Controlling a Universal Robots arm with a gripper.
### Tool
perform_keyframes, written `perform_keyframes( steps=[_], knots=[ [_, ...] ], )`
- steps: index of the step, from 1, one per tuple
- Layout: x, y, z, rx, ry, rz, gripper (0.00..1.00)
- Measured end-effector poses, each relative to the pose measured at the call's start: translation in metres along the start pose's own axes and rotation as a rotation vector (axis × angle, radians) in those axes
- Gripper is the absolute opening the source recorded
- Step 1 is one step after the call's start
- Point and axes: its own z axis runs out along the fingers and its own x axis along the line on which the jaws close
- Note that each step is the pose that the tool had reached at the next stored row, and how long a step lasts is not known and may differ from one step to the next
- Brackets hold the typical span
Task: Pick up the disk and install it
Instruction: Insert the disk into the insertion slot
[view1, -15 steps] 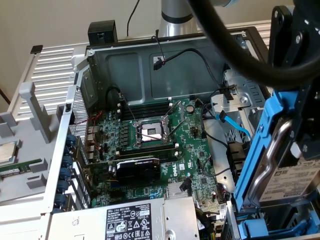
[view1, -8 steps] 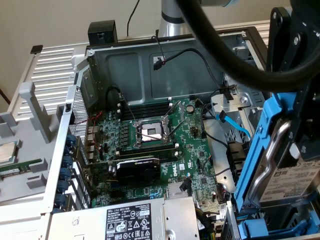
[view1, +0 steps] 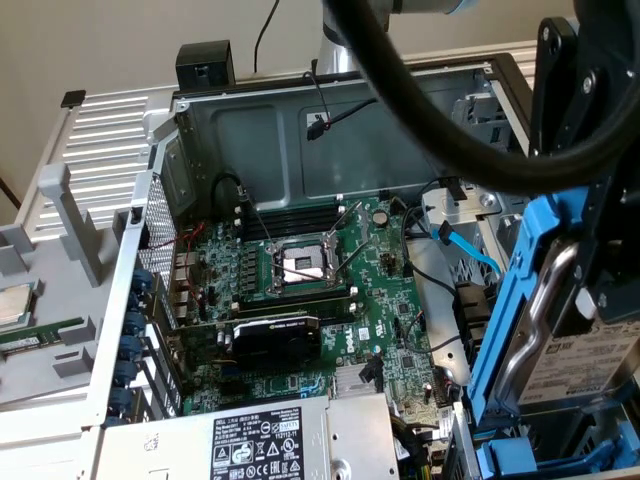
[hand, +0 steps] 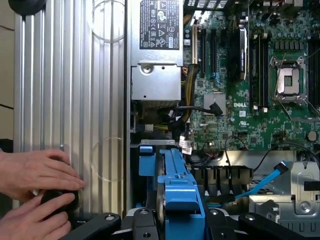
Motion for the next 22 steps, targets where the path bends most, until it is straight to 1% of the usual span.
perform_keyframes(
  steps=[2, 4, 11, 16, 22],
  knots=[
    [-0.0002, 0.0008, 0.0004, 0.0062, -0.0001, 0.0, 0.37],
    [-0.0002, 0.0015, 0.0007, 0.0093, 0.0001, 0.0, 0.37],
    [-0.0003, 0.0023, 0.0019, 0.011, 0.0002, 0.003, 0.37],
    [-0.0003, 0.0029, 0.0032, 0.0155, 0.0, 0.012, 0.37],
    [-0.0005, 0.0041, 0.0036, 0.0163, 0.0001, 0.014, 0.37]
  ],
)
